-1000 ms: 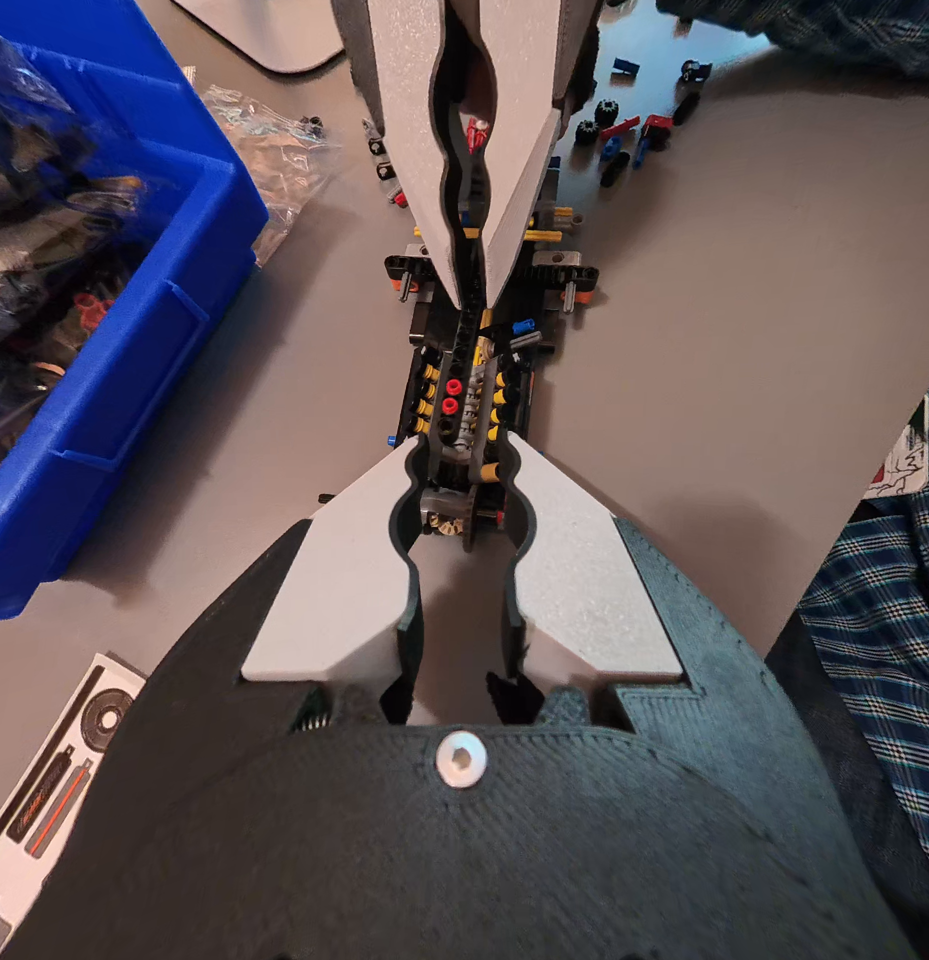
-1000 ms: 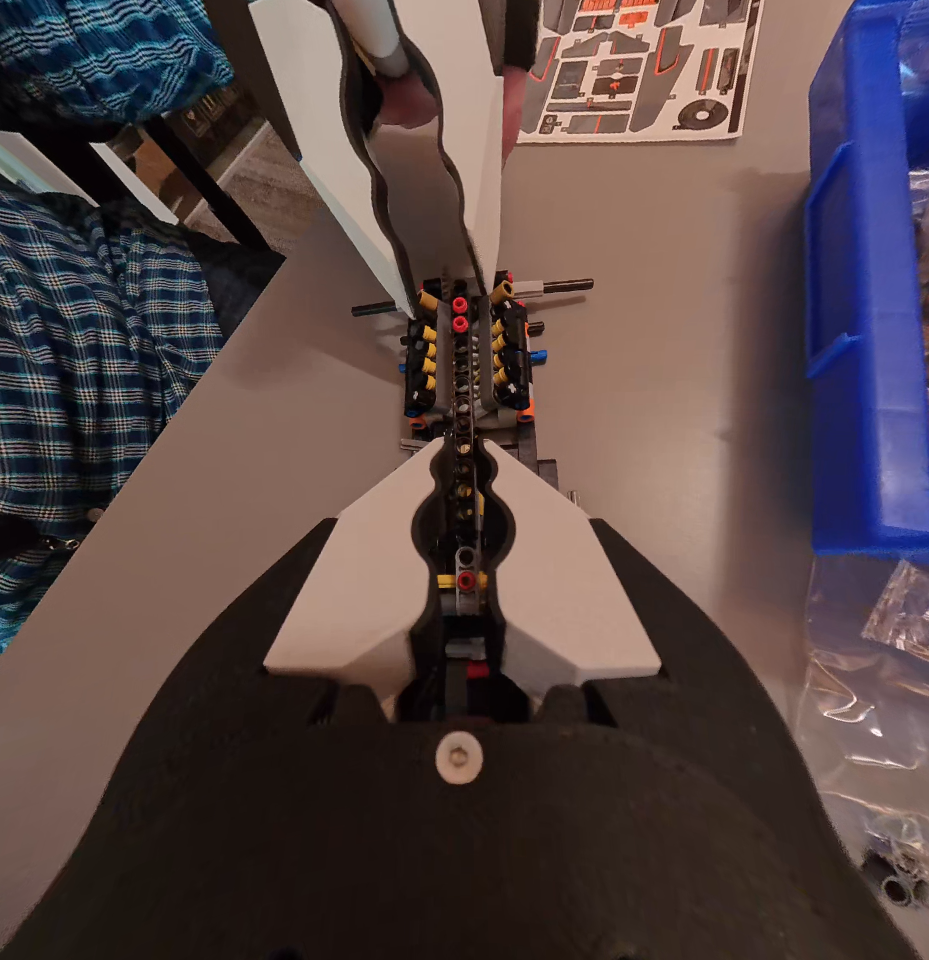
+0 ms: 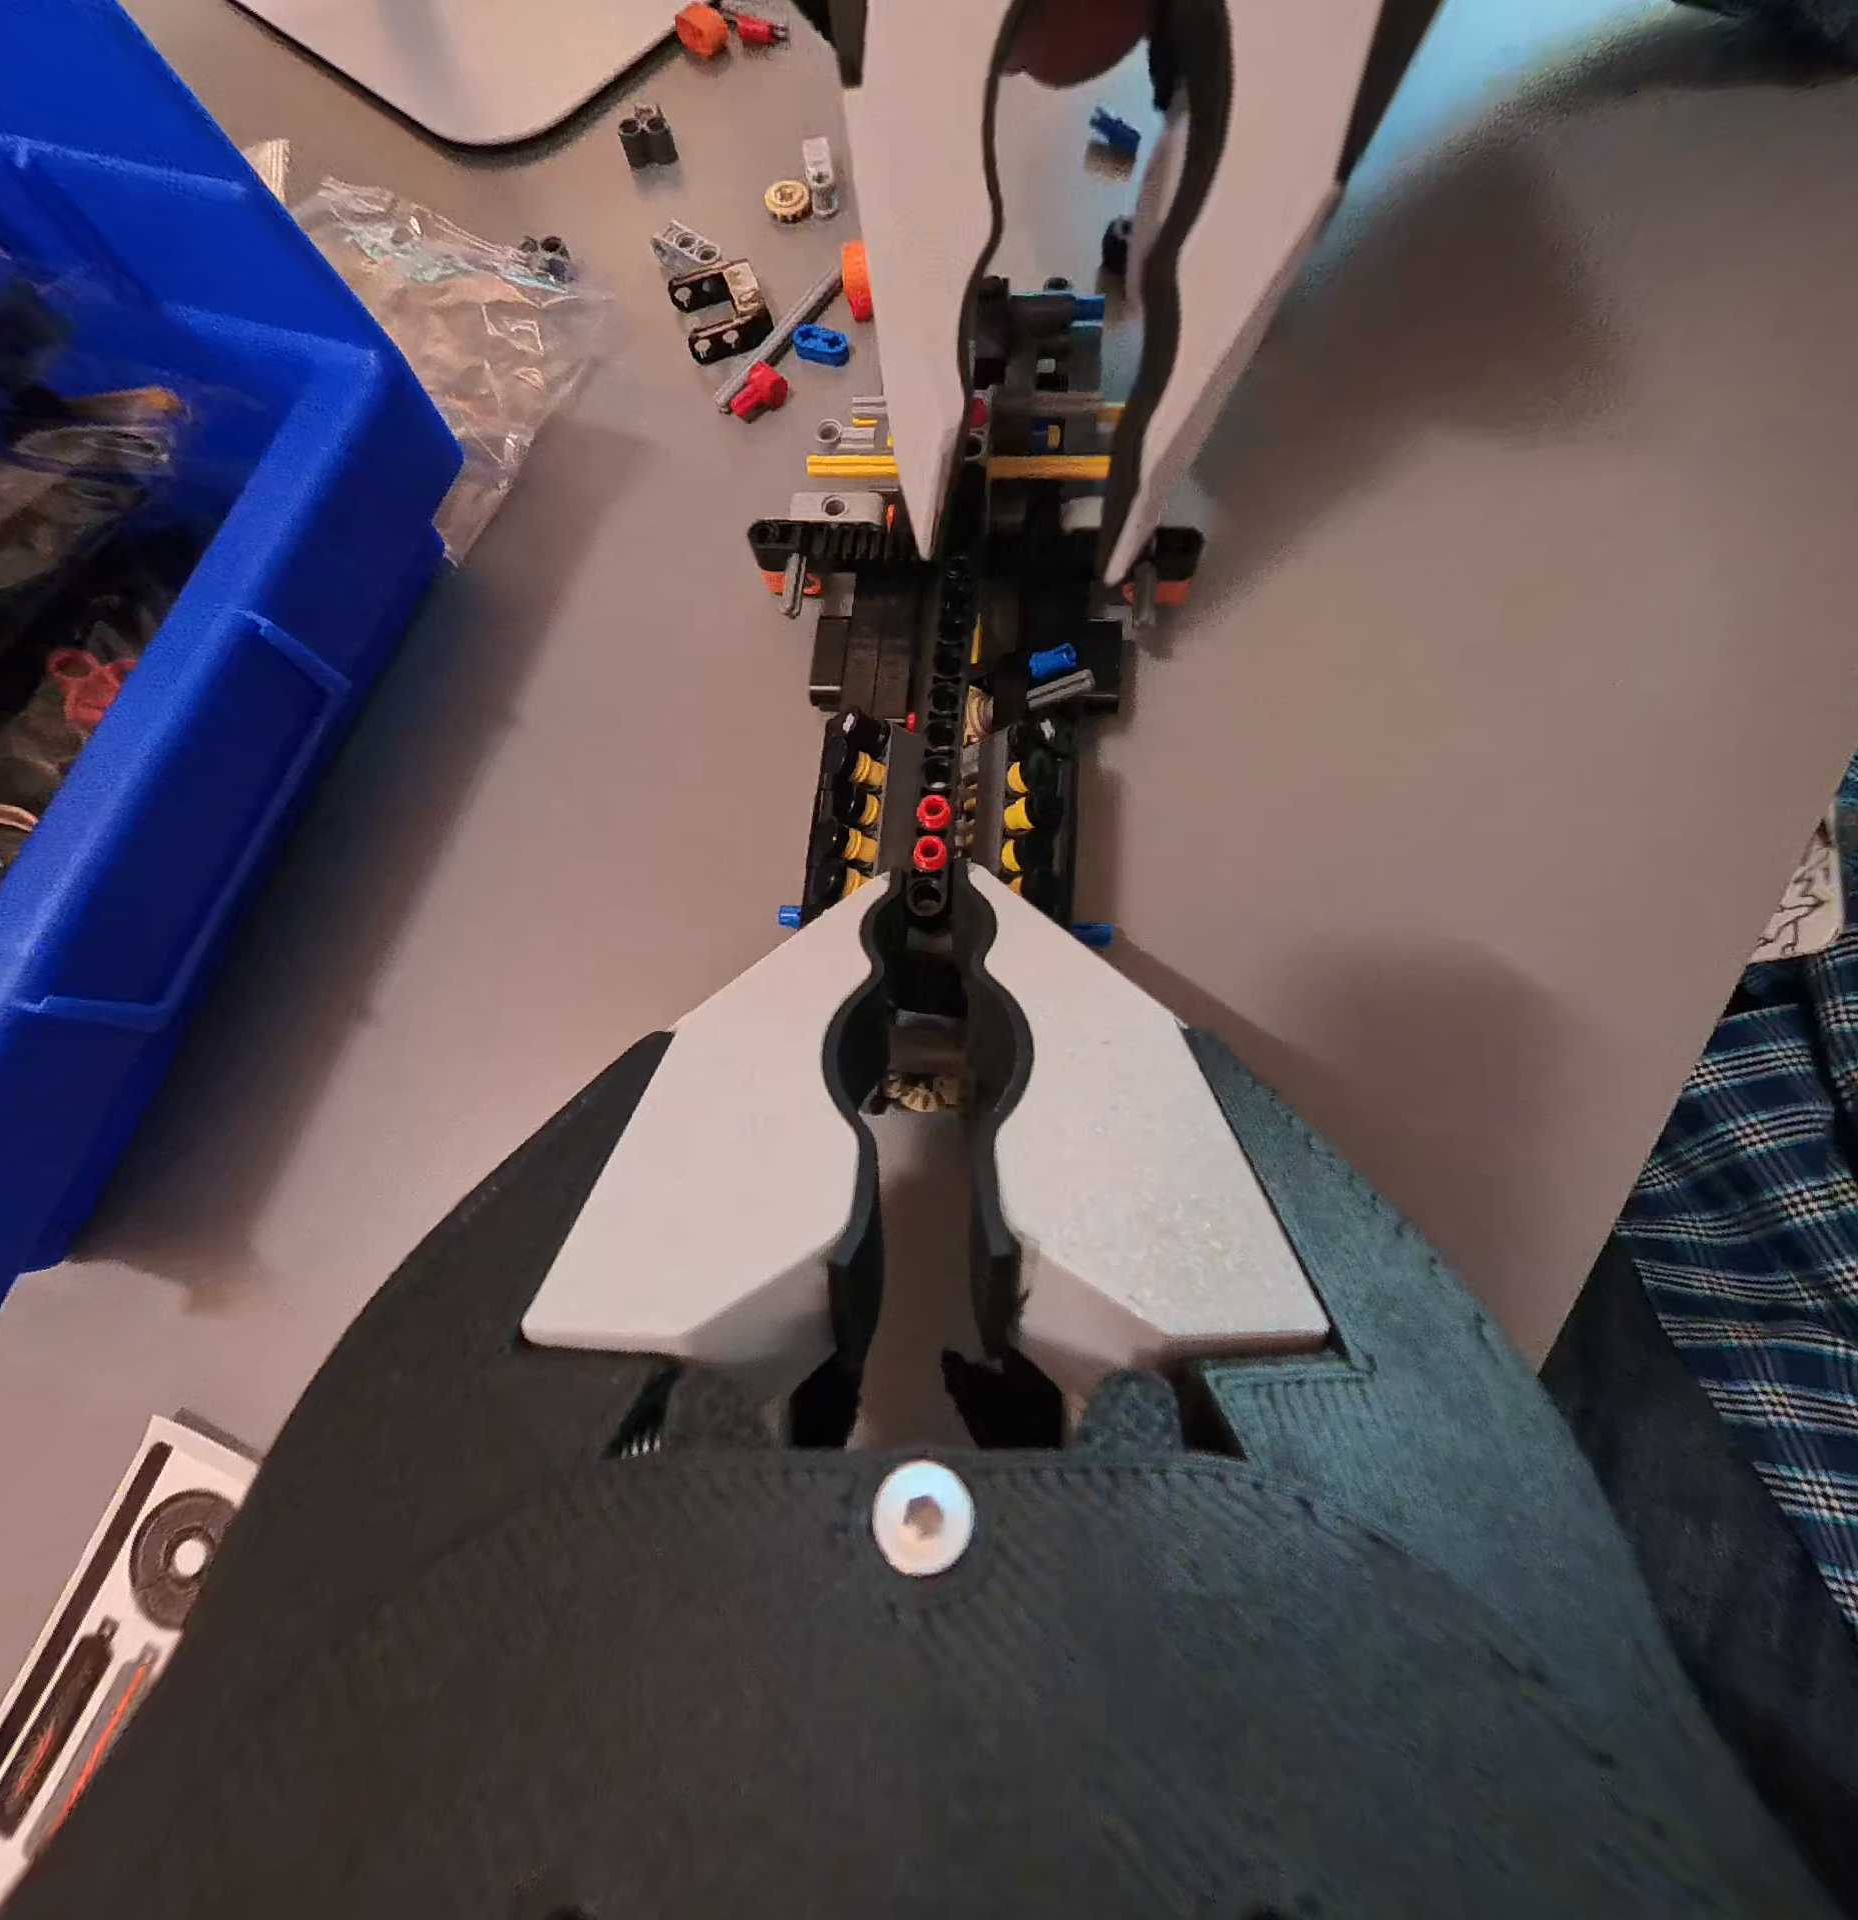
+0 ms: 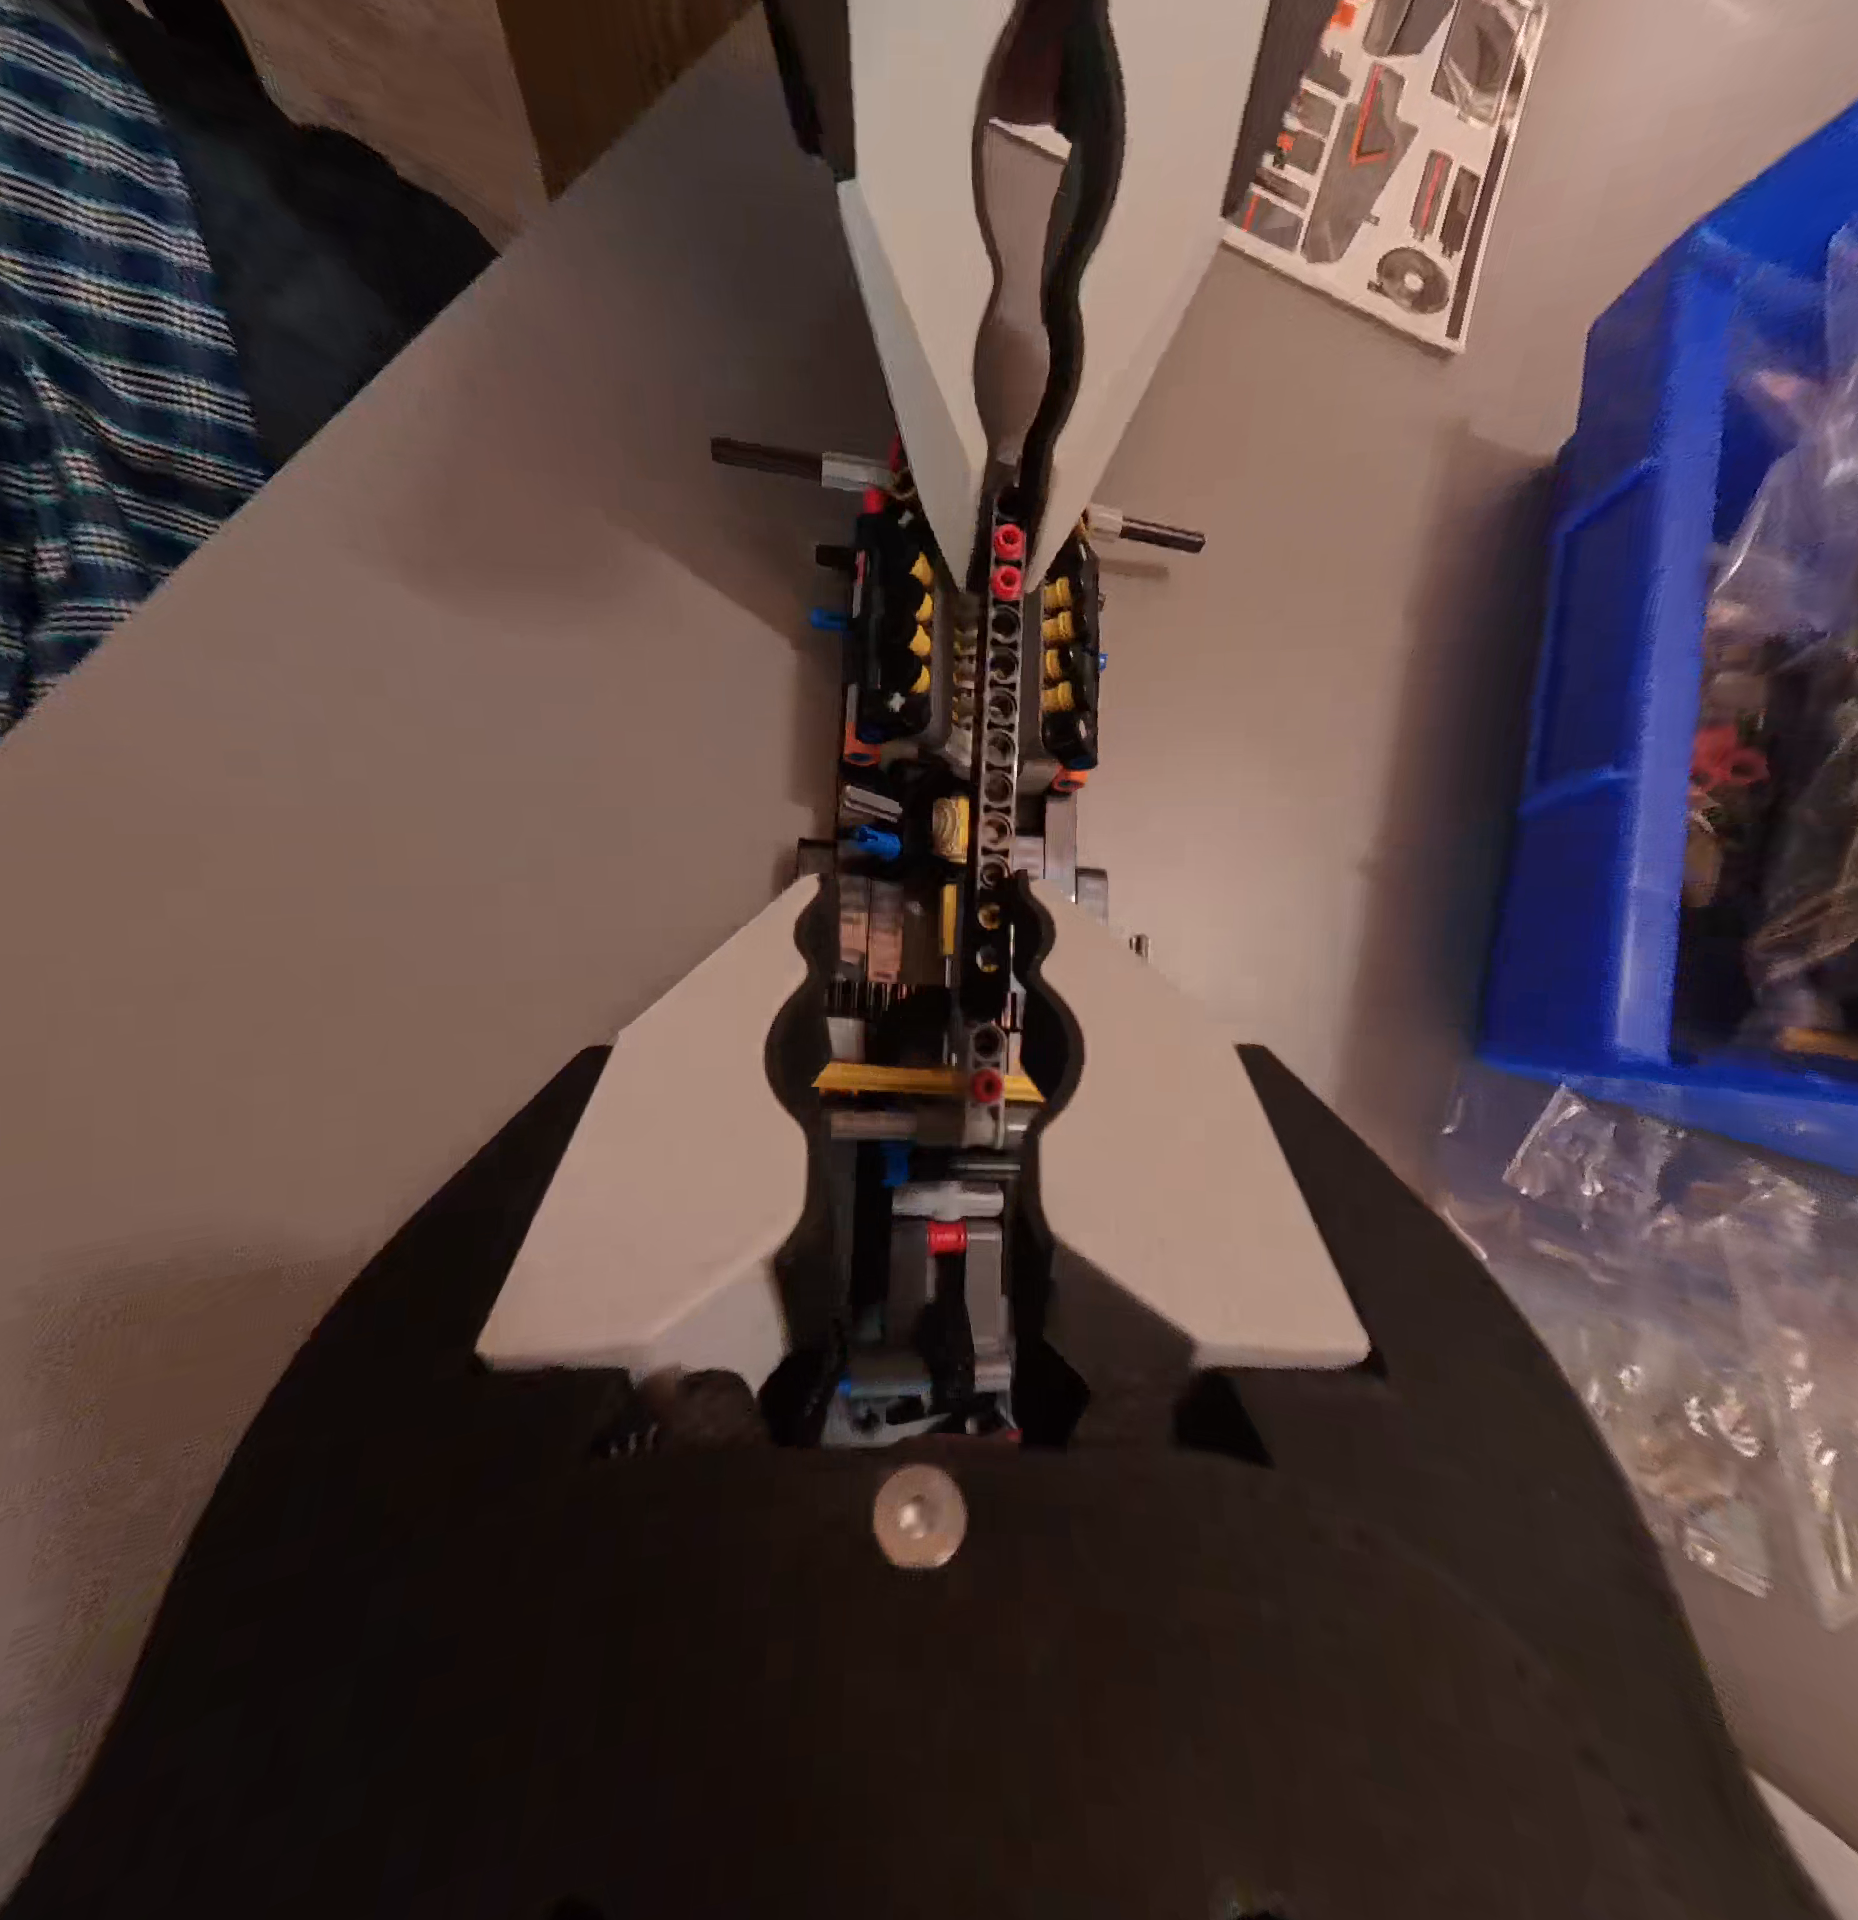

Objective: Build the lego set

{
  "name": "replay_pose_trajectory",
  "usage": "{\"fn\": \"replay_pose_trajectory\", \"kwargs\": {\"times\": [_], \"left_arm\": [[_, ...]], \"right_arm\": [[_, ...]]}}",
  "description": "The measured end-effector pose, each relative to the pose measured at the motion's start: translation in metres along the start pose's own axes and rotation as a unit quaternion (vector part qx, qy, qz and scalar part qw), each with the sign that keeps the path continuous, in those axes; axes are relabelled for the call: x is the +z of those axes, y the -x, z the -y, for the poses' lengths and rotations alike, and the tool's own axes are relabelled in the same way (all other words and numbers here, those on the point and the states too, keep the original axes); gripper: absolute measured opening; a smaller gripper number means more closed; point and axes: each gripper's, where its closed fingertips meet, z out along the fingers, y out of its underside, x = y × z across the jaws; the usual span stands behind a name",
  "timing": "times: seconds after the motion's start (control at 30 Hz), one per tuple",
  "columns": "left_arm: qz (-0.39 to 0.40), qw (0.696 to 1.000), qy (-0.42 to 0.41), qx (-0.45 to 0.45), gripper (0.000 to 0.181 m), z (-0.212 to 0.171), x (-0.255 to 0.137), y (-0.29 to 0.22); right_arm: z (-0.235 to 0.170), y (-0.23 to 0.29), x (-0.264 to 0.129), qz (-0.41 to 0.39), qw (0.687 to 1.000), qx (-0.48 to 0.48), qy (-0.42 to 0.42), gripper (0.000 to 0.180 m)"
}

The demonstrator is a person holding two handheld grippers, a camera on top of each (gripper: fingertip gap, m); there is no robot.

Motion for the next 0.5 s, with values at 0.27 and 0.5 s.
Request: {"fn": "replay_pose_trajectory", "kwargs": {"times": [0.27,0.5], "left_arm": [[-0.001,1.000,-0.017,-0.004,0.005,0.008,0.001,-0.001],[-0.007,1.000,-0.027,-0.009,0.005,0.008,0.003,-0.003]], "right_arm": [[-0.005,-0.006,0.012,-0.020,1.000,0.005,0.013,0.029],[-0.005,-0.010,0.014,-0.016,0.999,0.035,0.003,0.020]]}}
